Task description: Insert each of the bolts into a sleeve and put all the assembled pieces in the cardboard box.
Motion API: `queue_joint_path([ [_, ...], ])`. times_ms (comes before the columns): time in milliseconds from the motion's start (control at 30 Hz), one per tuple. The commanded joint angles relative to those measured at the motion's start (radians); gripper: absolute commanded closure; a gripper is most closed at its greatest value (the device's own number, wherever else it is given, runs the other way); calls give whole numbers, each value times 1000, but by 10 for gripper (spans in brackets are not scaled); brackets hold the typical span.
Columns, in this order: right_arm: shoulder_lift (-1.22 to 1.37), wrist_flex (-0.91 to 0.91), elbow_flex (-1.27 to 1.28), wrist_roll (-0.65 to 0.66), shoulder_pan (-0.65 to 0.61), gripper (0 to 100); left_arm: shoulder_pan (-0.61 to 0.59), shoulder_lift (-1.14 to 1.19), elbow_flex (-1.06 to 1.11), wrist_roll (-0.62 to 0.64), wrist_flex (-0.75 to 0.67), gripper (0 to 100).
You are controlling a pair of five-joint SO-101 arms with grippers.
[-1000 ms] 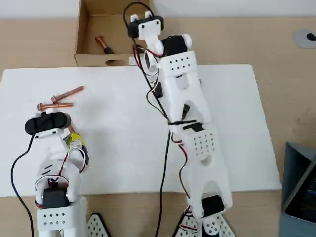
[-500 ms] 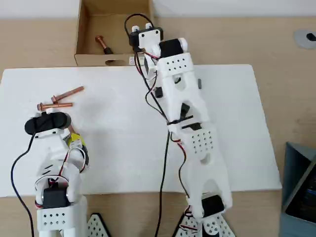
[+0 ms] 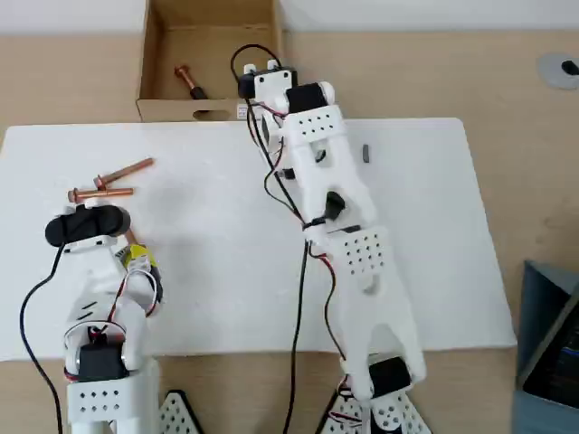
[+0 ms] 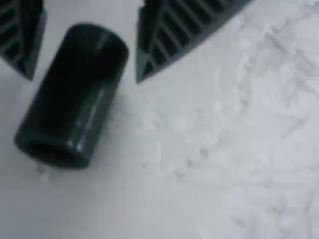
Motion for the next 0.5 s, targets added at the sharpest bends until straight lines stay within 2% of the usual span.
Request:
queue_joint_path([
  [0,5,-28,-1,-3,-2,839,-2,-8,2,-5,3,998],
  [233,39,-11,-1,-5,-2,846,-2,-8,2,-5,3,998],
  [400,41,-6,-1,-8,-2,990,-2,-8,2,-5,3,998],
  [467,38,14,-7,-8,-2,983,-2,-8,2,-5,3,998],
])
